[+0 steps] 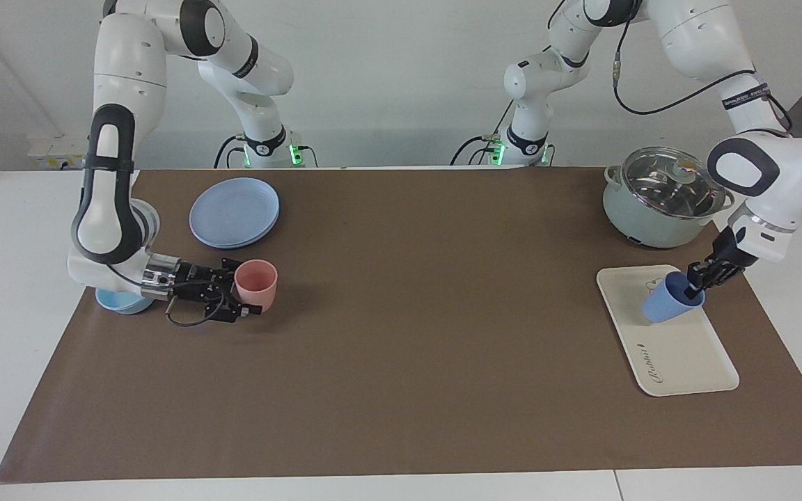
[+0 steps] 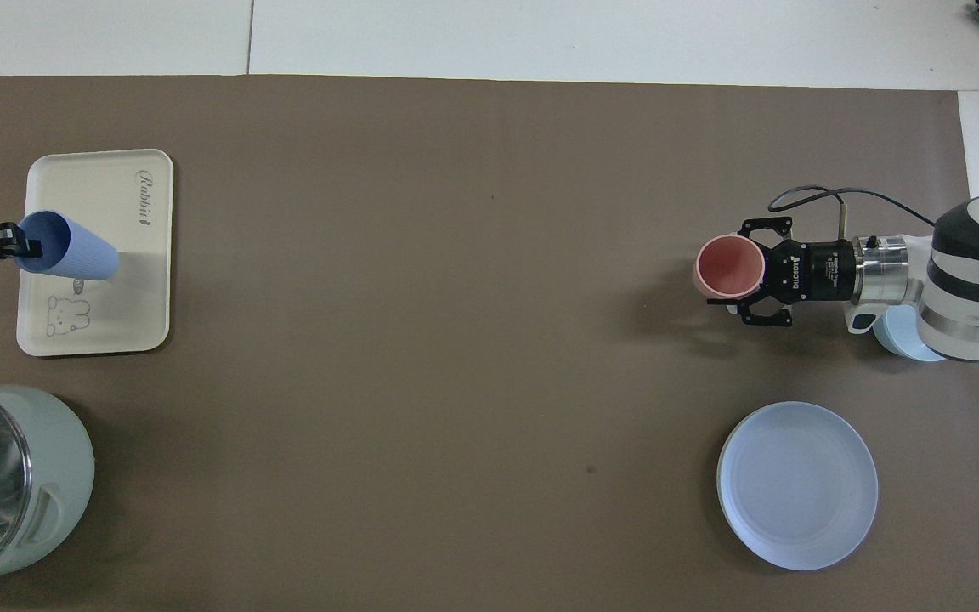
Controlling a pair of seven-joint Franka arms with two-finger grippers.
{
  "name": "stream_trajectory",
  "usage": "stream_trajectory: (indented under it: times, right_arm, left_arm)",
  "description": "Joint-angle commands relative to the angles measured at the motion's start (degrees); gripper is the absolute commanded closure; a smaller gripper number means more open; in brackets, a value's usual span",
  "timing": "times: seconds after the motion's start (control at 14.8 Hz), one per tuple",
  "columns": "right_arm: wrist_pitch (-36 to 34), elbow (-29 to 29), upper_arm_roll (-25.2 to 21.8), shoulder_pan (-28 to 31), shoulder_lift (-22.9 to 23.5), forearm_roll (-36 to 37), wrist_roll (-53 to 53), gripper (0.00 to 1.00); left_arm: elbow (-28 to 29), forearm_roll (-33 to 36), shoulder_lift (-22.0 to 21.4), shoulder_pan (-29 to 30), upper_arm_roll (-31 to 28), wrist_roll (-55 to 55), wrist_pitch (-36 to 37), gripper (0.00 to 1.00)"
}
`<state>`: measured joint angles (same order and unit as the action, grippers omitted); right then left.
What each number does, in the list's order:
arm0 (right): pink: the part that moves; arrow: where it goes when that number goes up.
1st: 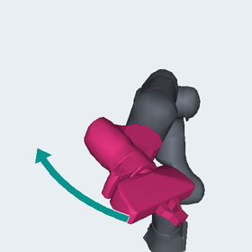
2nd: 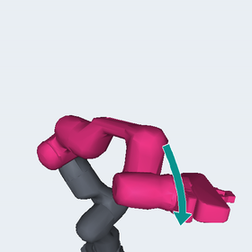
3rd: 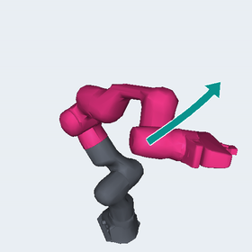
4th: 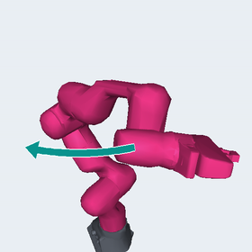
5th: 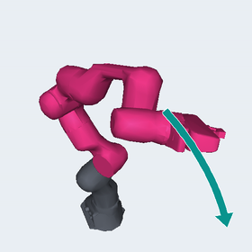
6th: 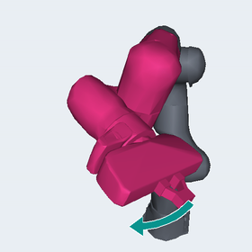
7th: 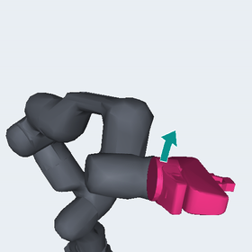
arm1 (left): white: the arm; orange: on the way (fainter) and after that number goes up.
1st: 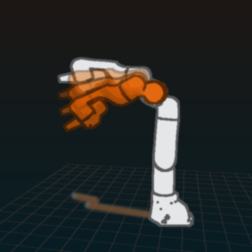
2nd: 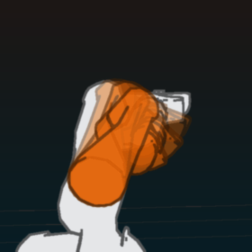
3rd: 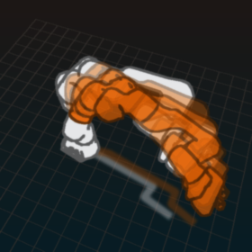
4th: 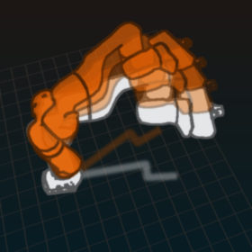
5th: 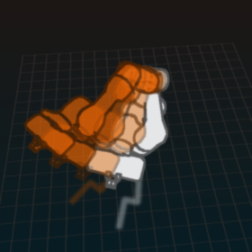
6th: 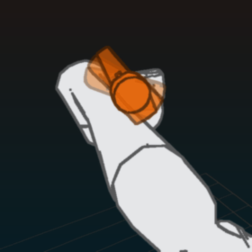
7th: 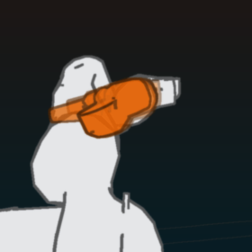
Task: Place cup on tray
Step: 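Carry the blue cup over the tray while the right gripper returns pink cup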
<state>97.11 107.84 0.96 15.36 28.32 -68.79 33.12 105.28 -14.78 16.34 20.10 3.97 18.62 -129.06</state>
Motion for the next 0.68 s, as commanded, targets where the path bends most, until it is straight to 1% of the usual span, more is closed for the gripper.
stream_trajectory:
  times: [0.0,0.07,0.14,0.27,0.34,0.41,0.47,0.54,0.61]
  right_arm:
    - [-1.7,-0.2,0.6,2.2,2.4,-1.7,-4.2,1.0]
    - [-2.8,-0.7,0.6,3.1,4.3,-1.6,-6.9,1.0]
    - [-2.7,-0.9,0.6,3.1,4.8,-1.6,-8.0,1.0]
    - [-2.2,-0.9,0.6,2.7,4.9,-1.8,-8.2,1.0]
    - [-2.1,-0.6,0.6,2.5,4.9,-1.8,-8.2,1.0]
    - [-1.8,-0.6,0.6,2.3,4.9,-1.8,-8.0,0.74]
    - [-1.6,-0.6,0.6,2.2,4.9,-1.8,-8.0,0.57]
    - [-1.2,-0.3,0.6,2.0,4.7,-1.8,-8.2,0.34]
    - [-1.1,-0.2,0.6,2.0,4.5,-1.9,-8.5,0.22]
  left_arm:
    - [4.3,0.8,-1.1,0.7,0.8,2.8,-5.2,0.93]
    - [4.1,0.7,-1.0,0.2,0.8,2.9,-5.7,0.18]
    - [3.4,0.5,-1.0,0.0,0.8,2.8,-5.4,0.0]
    - [0.8,0.5,-1.3,-0.1,0.7,2.7,-2.0,0.0]
    - [-1.3,1.2,-2.5,-0.2,0.8,2.4,2.0,0.0]
    - [-3.2,1.3,-3.5,-0.4,0.8,2.2,6.3,0.0]
    - [-5.1,3.4,-4.7,-1.6,0.7,2.0,10.4,0.0]
    - [-6.7,7.8,-5.6,-2.8,0.9,1.3,13.5,0.0]
    - [-7.8,11.0,-6.6,-3.8,1.1,0.5,16.3,0.0]
